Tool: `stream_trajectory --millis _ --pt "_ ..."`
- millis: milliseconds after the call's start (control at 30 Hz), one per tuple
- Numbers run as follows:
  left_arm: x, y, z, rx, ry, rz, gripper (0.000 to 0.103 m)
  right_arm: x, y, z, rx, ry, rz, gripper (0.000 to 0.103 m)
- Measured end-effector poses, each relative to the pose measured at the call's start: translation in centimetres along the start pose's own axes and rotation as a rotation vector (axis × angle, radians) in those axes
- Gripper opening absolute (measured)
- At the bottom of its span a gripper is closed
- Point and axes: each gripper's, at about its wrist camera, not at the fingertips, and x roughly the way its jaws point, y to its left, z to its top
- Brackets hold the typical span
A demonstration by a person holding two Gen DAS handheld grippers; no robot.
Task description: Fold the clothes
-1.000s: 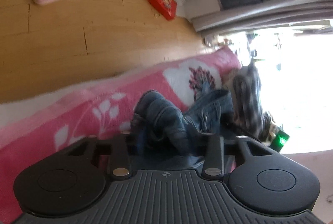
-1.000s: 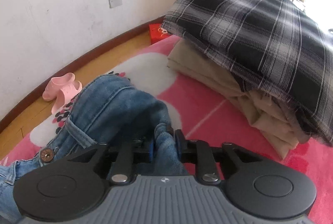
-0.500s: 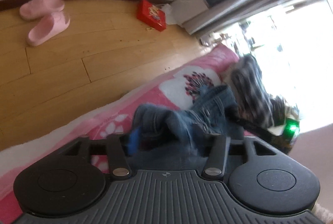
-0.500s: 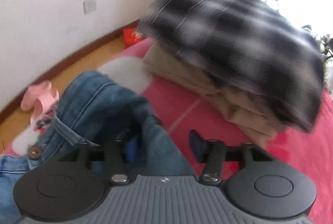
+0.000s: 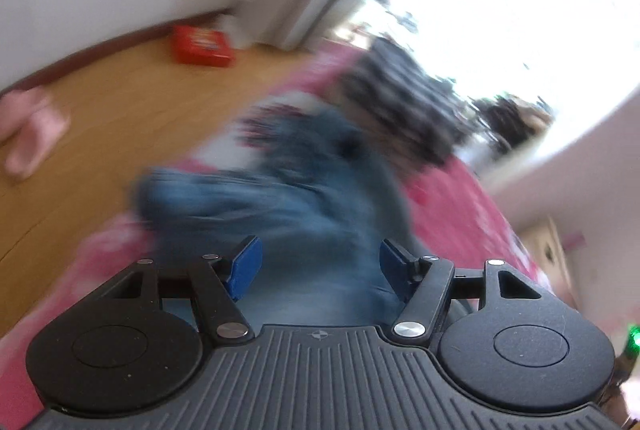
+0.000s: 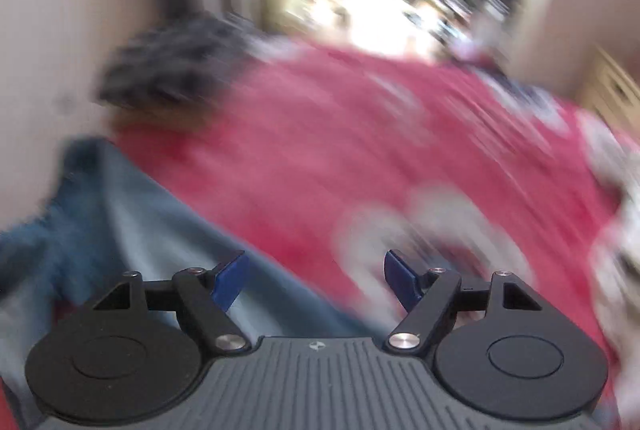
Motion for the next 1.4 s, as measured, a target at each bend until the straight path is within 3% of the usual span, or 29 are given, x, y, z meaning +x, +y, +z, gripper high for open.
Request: stream_trajectory --millis 167,233,367,500,767,867,933,1000,1067,1233,1400 --pt "5.0 -8.7 -2.6 0.221 0.093 -0.060 0.065 -1.7 -8.6 -7.6 0.163 0.093 -0.105 0.072" --pt "7.4 -12.0 -4.4 0.303 0.147 -0.071 0.065 -1.7 -11.0 -9.3 0.155 0.110 -0.125 0.069" --pt "11.4 -16.8 -8.7 0.469 0.246 -0.023 0.065 -0.4 -14.5 -10.3 0.061 0.117 -0.124 0.066" --pt "14.2 -20.4 -12.9 0.611 0.332 0.027 0.064 3.4 -17.8 -9.1 -0.026 0.144 -0.057 0.066" --pt "15.6 -24.7 -17.9 0.830 0.367 0.083 0.064 10.2 -20.9 -7.6 -0.150 0.269 0.128 0.073" --pt "16.6 -25.5 -18.5 0.876 0.358 0.111 0.064 9.7 -21.0 -7.9 -0.160 0.281 0.159 0.064" --pt "17.4 -25.9 -18.8 0.881 0.353 0.121 0.064 8.9 -20.5 -8.1 -0.204 0.288 0.168 0.044" --pt "18.0 -26.2 -18.9 0.879 0.340 0.132 0.064 8.2 -19.7 -8.6 -0.255 0.289 0.162 0.032" --pt "18.7 -26.3 -19.1 0.870 0.340 0.146 0.064 7.7 -19.0 -9.2 -0.320 0.285 0.132 0.014" --pt "19.5 -26.4 -19.2 0.865 0.349 0.159 0.064 5.8 -18.8 -7.6 -0.397 0.206 0.058 0.007" --pt "20.2 -26.6 -18.8 0.864 0.355 0.169 0.064 5.0 -21.5 -2.7 -0.340 0.120 -0.015 0.007"
